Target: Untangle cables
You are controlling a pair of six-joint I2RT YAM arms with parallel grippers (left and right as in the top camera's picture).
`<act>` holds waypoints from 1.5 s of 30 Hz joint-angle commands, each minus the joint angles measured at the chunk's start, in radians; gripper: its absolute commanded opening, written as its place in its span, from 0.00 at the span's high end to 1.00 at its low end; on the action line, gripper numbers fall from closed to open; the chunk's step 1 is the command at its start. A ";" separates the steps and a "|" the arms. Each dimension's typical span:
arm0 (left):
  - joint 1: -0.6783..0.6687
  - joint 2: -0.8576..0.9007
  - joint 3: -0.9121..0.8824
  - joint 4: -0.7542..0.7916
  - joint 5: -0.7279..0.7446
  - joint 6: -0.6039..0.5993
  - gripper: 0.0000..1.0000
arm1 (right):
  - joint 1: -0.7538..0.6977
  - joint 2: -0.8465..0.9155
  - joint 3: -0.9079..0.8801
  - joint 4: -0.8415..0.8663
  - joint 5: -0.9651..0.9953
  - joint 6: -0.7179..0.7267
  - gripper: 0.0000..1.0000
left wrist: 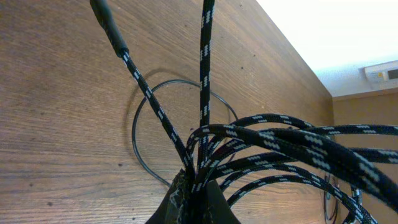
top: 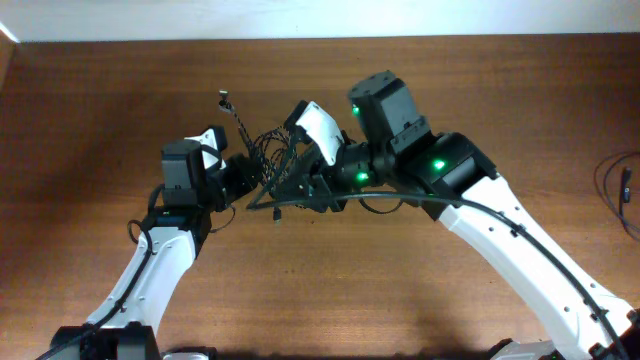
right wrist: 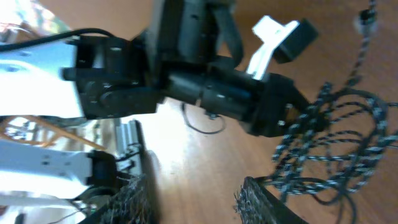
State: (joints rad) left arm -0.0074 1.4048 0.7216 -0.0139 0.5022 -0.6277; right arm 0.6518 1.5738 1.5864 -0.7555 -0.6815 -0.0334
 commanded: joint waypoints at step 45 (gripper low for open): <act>-0.117 -0.004 0.003 -0.044 0.032 0.225 1.00 | -0.412 0.114 0.035 0.518 0.027 0.325 0.96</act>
State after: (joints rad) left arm -0.1287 1.3914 0.7395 -0.0372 0.5488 -0.4191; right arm 0.2695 1.7332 1.5829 -0.1982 -0.8860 0.2928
